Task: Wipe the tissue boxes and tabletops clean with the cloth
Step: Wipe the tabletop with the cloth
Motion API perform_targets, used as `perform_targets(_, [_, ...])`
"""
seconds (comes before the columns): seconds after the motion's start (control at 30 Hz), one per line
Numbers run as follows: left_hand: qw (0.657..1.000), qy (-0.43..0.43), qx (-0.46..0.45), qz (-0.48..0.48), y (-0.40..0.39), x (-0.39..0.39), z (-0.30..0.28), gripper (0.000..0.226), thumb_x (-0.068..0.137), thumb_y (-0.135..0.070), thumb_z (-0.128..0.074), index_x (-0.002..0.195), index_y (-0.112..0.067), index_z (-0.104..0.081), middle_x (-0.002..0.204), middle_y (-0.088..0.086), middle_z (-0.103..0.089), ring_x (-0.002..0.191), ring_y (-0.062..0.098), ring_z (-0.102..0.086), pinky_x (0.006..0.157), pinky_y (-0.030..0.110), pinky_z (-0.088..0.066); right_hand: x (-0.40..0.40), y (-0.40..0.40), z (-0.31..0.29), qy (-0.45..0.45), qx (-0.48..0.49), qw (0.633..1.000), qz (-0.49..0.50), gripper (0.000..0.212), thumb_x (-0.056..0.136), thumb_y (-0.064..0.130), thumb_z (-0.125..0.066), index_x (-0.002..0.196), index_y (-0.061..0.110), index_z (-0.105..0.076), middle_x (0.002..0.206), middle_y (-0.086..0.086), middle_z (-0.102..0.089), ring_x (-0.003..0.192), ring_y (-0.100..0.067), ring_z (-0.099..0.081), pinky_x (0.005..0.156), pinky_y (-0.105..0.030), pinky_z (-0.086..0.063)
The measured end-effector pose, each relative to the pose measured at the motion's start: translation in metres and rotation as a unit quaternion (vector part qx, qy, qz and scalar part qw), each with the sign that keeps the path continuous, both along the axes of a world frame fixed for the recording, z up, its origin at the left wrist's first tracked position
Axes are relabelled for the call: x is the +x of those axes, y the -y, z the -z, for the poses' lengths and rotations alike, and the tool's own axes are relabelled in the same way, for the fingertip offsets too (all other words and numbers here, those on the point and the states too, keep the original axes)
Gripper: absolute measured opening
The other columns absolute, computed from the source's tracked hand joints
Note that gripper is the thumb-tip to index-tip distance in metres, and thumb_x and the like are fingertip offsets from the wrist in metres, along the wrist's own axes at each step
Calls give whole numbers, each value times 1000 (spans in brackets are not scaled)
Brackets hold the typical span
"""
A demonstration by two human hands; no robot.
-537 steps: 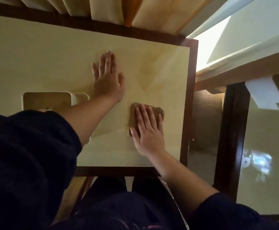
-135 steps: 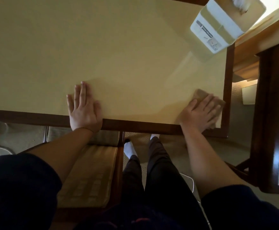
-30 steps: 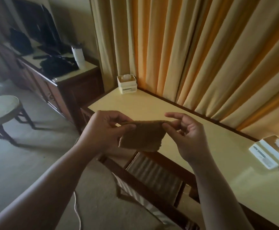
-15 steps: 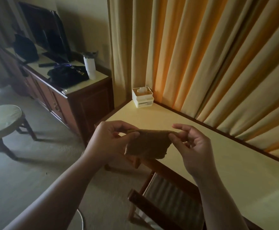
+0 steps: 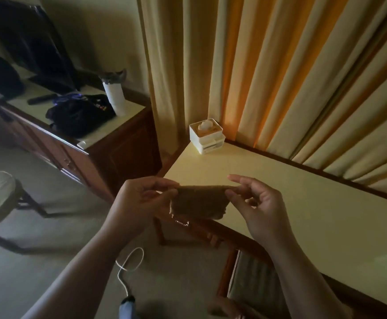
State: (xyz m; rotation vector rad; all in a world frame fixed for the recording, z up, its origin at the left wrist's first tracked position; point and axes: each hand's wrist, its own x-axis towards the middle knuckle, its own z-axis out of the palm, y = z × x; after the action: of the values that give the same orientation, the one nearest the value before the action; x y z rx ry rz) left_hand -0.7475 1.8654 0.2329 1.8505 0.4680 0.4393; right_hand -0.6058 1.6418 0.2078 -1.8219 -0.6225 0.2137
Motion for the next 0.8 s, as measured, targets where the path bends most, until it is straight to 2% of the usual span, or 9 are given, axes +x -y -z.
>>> perform_targets(0.1, [999,-7,-18,26,-45,13,19,13,89,-9,-76,98,-18,-80,93,-5,-79,84,13,-77,64,20,-59,-10,-36,20,-26,-8,999,39,27,94,23,-77,117,36,-73,98,27,-73,92,3,-66,69,-6,-50])
perform_targets(0.17, [998,-22,-15,54,-80,21,36,13,88,-12,-78,96,-20,-81,92,-7,-78,86,11,-76,69,20,-60,-18,-63,38,-54,-7,996,66,23,93,19,-78,111,34,-76,97,26,-74,86,-3,-67,65,-13,-54])
perform_targets(0.27, [992,-65,-5,104,-129,30,65,11,86,-17,-81,95,-23,-81,92,-13,-78,89,7,-74,73,20,-60,-33,-102,70,-129,2,985,111,19,94,18,-78,107,31,-78,98,15,-78,76,-14,-71,60,-26,-59])
perform_targets(0.4, [977,-140,2,159,-182,41,113,13,86,-20,-81,94,-29,-80,94,-19,-77,90,3,-73,76,25,-61,-52,-142,112,-159,-25,977,142,15,95,21,-77,109,27,-76,98,11,-79,89,-9,-75,70,-23,-60])
perform_targets(0.53, [963,-189,8,192,-211,50,150,13,88,-22,-81,96,-31,-78,95,-19,-76,88,1,-72,78,26,-61,-57,-167,139,-167,-64,972,152,13,97,26,-74,108,32,-72,98,17,-76,84,-3,-73,66,-18,-56])
perform_targets(0.63, [960,-203,2,191,-225,68,168,13,87,-21,-81,95,-31,-78,95,-19,-75,88,1,-71,75,20,-58,-36,-181,159,-157,-90,971,159,13,95,28,-76,108,30,-74,97,16,-77,89,-4,-74,75,-23,-61])
perform_targets(0.8, [961,-226,4,159,-241,115,194,12,86,-19,-84,92,-29,-80,86,-12,-77,83,2,-70,69,11,-53,20,-206,191,-225,-84,960,142,13,93,17,-79,104,24,-77,96,8,-80,92,-8,-76,84,-31,-63])
